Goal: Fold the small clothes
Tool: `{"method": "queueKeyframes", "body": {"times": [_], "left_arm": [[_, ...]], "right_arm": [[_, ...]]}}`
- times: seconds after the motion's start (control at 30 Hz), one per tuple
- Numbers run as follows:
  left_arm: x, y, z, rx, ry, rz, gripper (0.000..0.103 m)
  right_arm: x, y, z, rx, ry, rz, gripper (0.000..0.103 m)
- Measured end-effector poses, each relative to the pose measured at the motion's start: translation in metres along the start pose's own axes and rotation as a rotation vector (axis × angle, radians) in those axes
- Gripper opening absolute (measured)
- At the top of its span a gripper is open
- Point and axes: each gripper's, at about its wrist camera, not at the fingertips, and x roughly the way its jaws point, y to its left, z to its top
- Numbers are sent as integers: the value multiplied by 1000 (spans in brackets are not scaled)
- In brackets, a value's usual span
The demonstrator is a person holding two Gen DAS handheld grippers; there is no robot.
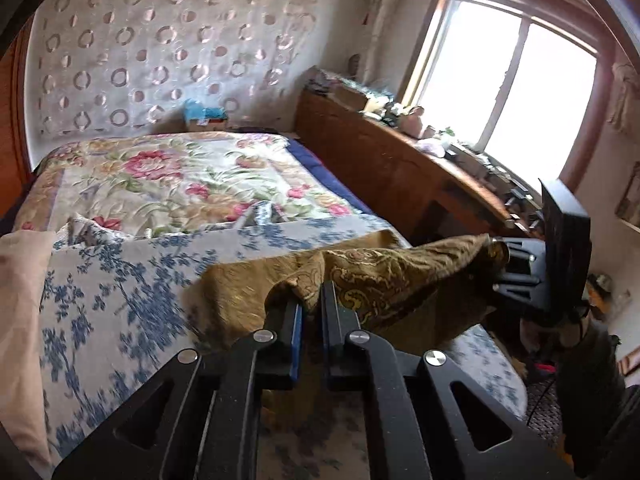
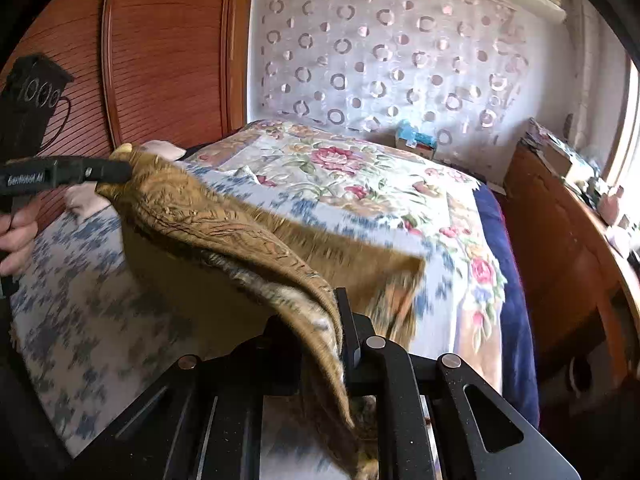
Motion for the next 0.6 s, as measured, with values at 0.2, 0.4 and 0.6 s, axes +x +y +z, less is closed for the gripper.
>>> {"method": "queueKeyframes", "body": {"times": [0.2,0.4,0.6], "left_arm": [[35,27,7,-31,65,35,28],[39,36,9,-14,67,52,58],[57,46,8,13,105,95,65]], "right_arm": [[65,-4,29,-25,70,32,14],[99,-27,46,56,96,16,42],[76,-35,50,146,24,-71,60]]}}
